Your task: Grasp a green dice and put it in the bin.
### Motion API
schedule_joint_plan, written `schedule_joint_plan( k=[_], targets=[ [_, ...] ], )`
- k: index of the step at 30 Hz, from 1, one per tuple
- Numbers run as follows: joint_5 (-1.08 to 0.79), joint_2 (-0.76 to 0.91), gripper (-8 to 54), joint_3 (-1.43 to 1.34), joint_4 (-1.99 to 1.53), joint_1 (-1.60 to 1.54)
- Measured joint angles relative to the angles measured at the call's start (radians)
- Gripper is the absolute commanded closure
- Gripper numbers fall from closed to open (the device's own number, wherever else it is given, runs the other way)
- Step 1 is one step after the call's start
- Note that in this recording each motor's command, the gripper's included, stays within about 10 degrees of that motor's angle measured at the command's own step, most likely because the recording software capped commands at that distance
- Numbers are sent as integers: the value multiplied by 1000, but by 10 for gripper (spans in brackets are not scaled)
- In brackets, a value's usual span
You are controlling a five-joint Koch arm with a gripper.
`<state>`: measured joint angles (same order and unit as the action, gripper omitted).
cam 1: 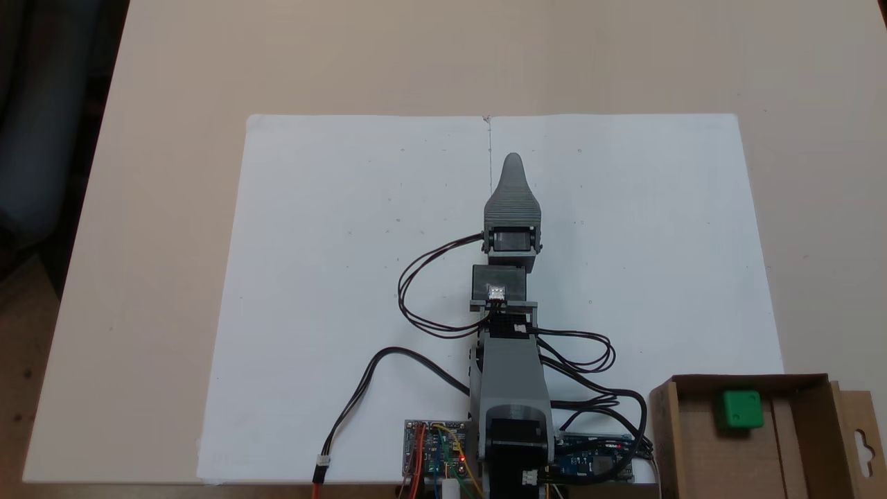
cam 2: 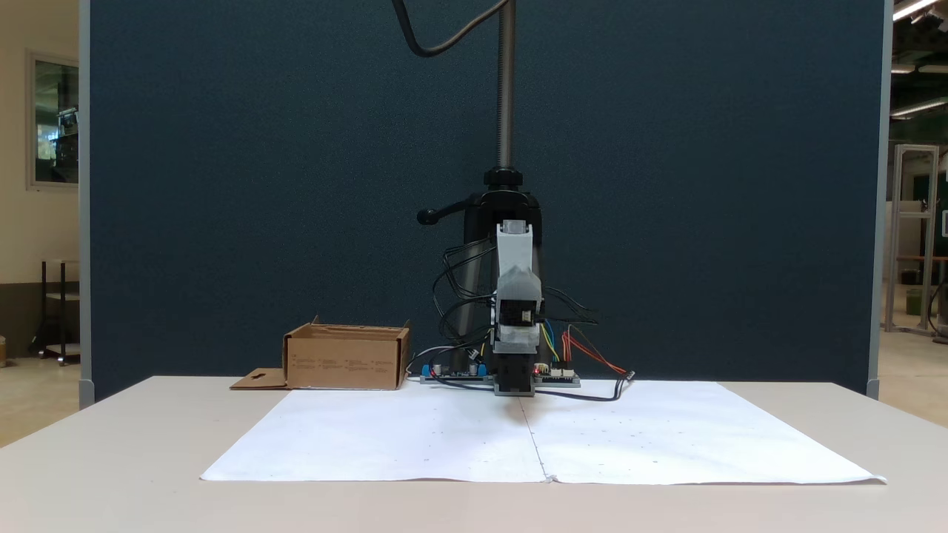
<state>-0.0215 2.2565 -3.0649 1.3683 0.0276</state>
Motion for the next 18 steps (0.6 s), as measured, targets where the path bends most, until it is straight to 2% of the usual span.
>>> schedule_joint_plan(
  k=[10,18],
  targets=[
    [0,0,-3,0,273,-8],
    [0,0,-3,0,310,-8]
  ],
)
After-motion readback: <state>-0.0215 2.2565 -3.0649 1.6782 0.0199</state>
